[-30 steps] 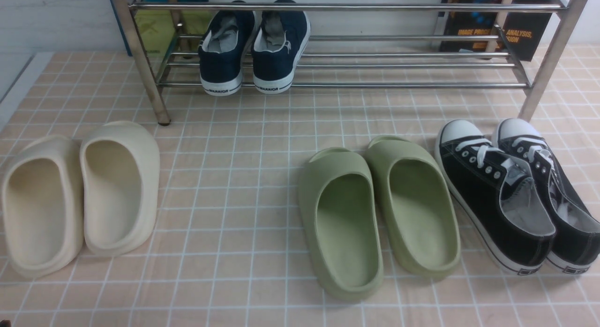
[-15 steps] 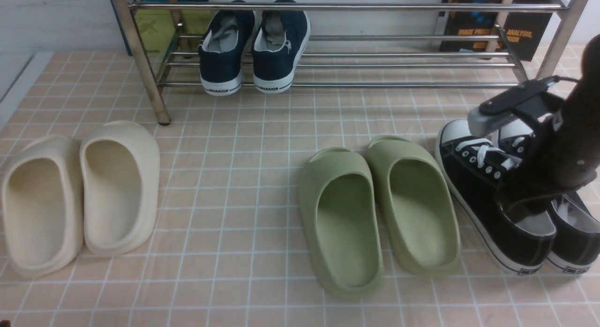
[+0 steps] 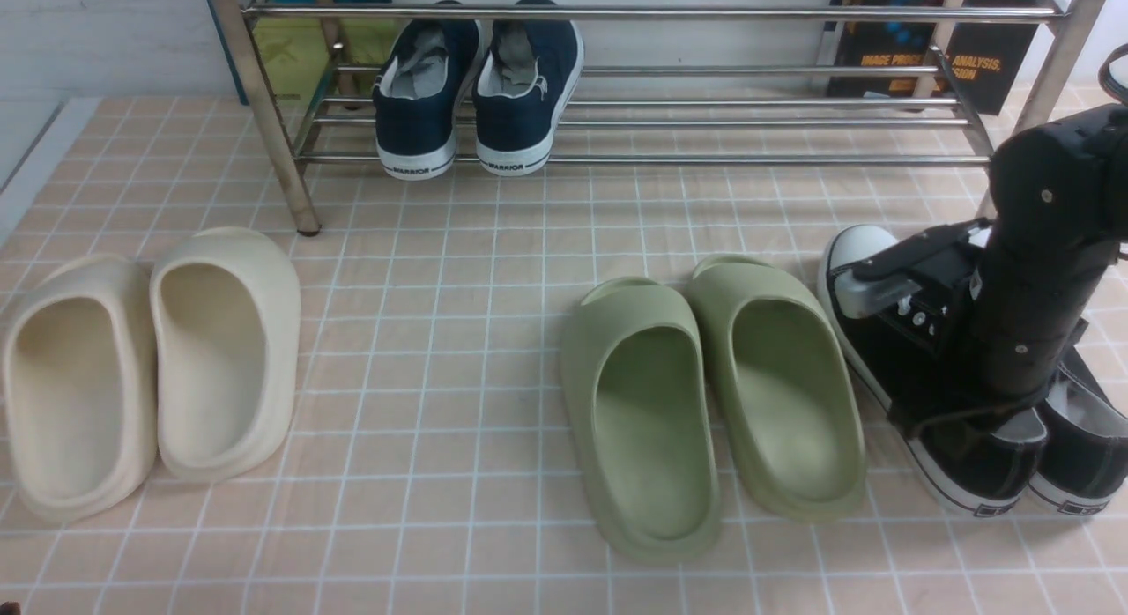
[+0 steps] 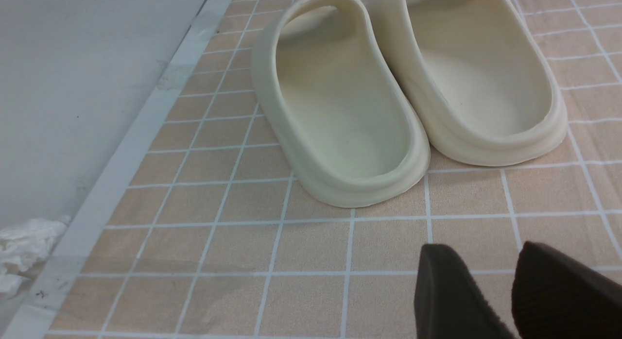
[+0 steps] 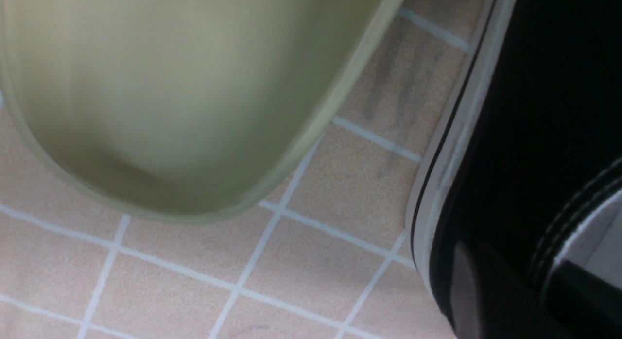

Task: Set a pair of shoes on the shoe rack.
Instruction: Use the right arm to grab the shoe closest to it, then use the right arm to put a shoe into the shoe rack

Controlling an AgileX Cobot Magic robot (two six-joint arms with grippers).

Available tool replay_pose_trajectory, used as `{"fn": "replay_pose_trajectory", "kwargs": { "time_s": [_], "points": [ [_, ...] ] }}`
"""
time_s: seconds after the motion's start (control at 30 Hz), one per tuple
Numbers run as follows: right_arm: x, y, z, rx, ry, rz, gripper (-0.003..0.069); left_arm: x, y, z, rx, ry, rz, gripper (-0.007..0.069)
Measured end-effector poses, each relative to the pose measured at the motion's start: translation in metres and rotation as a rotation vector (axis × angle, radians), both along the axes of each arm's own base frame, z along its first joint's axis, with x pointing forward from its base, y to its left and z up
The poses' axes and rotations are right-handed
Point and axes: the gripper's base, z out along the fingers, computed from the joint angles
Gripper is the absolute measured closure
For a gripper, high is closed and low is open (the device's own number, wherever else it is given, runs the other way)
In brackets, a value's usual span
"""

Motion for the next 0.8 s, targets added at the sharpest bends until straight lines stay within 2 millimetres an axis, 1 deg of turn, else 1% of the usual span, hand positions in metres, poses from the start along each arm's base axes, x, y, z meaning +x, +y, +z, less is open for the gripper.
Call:
{"fn": "replay_pose_trajectory", "kwargs": {
  "time_s": [0.07,0.17,0.23,0.33,0.37,0.43,0.53,0.57,0.6,0.67,0.73,0.8],
  "points": [
    [0.000,0.000,0.000,0.001,-0.002,0.000,0.0659,0.000,0.000,0.000,0.000,0.000,0.000,0.0385],
    [0.002,0.001,0.005,0.003,-0.002,-0.002,0.0662,0.000,0.000,0.000,0.000,0.000,0.000,0.0385],
    [0.002,0.001,0.012,0.009,-0.011,-0.004,0.0662,0.000,0.000,0.000,0.000,0.000,0.000,0.0385],
    [0.003,0.003,0.046,0.049,-0.064,-0.010,0.0662,0.000,0.000,0.000,0.000,0.000,0.000,0.0385],
    [0.003,0.004,0.049,0.053,-0.070,-0.009,0.0662,0.000,0.000,0.000,0.000,0.000,0.000,0.0385],
    [0.004,0.006,0.074,0.081,-0.112,-0.006,0.0662,0.000,0.000,0.000,0.000,0.000,0.000,0.0385],
    [0.012,0.008,0.095,0.101,-0.183,-0.001,0.0662,0.000,0.000,0.000,0.000,0.000,0.000,0.0385],
    [0.013,0.008,0.097,0.102,-0.187,-0.001,0.0662,0.000,0.000,0.000,0.000,0.000,0.000,0.0385],
    [0.017,0.009,0.104,0.110,-0.215,0.000,0.0662,0.000,0.000,0.000,0.000,0.000,0.000,0.0385],
    [0.024,0.011,0.112,0.118,-0.244,0.003,0.0662,0.000,0.000,0.000,0.000,0.000,0.000,0.0385],
    [0.028,0.012,0.115,0.122,-0.258,0.004,0.0662,0.000,0.000,0.000,0.000,0.000,0.000,0.0385],
    [0.037,0.015,0.115,0.124,-0.265,0.004,0.0662,0.000,0.000,0.000,0.000,0.000,0.000,0.0385]
  ]
}}
